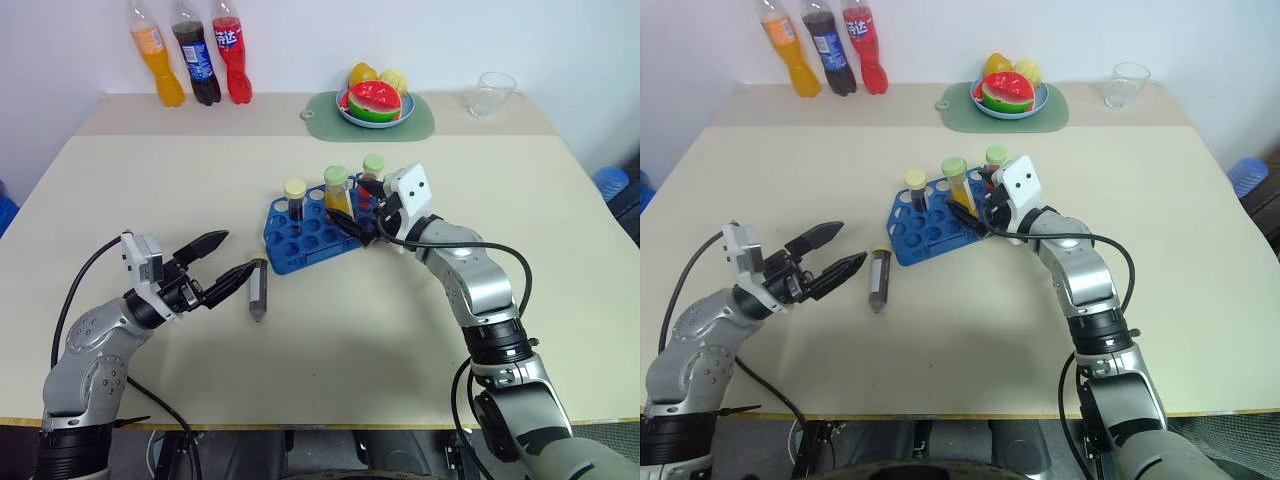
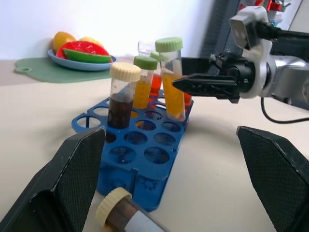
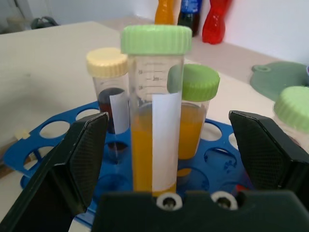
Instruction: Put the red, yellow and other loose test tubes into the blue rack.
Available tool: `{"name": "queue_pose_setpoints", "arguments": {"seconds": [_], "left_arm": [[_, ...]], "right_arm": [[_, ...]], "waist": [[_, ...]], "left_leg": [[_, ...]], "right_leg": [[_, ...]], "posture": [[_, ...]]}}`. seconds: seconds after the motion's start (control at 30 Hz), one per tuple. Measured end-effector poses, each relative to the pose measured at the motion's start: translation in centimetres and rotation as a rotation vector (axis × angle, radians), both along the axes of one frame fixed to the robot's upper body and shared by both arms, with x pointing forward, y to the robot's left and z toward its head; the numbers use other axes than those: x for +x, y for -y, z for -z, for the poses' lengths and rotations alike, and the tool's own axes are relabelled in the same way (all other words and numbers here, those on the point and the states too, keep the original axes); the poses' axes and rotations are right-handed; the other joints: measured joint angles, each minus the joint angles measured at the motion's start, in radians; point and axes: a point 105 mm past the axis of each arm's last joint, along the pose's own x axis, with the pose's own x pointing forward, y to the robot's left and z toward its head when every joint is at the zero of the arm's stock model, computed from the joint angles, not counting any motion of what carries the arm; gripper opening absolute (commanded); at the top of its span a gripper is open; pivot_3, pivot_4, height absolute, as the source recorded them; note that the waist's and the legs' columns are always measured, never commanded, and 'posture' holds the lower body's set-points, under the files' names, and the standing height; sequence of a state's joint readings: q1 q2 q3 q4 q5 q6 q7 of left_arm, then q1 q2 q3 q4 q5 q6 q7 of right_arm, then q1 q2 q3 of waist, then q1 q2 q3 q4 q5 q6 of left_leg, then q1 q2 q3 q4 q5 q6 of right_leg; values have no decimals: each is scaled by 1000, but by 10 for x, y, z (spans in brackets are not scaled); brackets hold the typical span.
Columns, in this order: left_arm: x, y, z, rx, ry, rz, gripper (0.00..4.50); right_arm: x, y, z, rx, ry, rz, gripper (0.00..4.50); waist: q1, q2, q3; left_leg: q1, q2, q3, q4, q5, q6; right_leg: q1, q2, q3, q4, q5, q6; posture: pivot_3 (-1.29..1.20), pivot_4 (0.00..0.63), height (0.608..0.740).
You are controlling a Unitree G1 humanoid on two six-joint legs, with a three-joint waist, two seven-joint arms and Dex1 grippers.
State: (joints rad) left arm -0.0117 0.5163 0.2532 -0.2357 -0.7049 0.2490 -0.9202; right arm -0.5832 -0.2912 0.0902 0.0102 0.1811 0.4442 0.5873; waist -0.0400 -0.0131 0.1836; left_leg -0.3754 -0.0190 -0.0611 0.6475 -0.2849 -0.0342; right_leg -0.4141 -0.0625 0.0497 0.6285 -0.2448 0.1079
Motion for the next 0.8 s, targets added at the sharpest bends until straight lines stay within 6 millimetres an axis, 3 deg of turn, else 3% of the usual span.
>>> {"name": "queue_pose_setpoints", "arguments": {"seconds": [0.03,0.13,0.3,0.8], "left_arm": [[0,0,0,-1,-1,-1,4500],[-1,-1,3,1,-10,-8,4500],[-1,-1,5,4,-16,-15,4500],[-2,-1,6,10,-17,-14,4500]], "right_arm": [[1,1,1,-3,-9,3,4404],[1,2,5,-11,-36,9,3205],[0,0,8,-16,-51,-5,837],[-4,0,8,3,11,-15,763]], "waist": [[0,0,0],[-1,0,0],[-3,0,0],[-3,0,0]], "left_leg": [[0,0,0,0,0,0],[0,0,0,0,0,0],[0,0,0,0,0,0],[0,0,0,0,0,0]], "right_leg": [[0,0,0,0,0,0],[0,0,0,0,0,0],[0,0,0,0,0,0],[0,0,0,0,0,0]], "posture": [[0,150,740],[0,150,740],[0,150,740],[0,150,740]]}}
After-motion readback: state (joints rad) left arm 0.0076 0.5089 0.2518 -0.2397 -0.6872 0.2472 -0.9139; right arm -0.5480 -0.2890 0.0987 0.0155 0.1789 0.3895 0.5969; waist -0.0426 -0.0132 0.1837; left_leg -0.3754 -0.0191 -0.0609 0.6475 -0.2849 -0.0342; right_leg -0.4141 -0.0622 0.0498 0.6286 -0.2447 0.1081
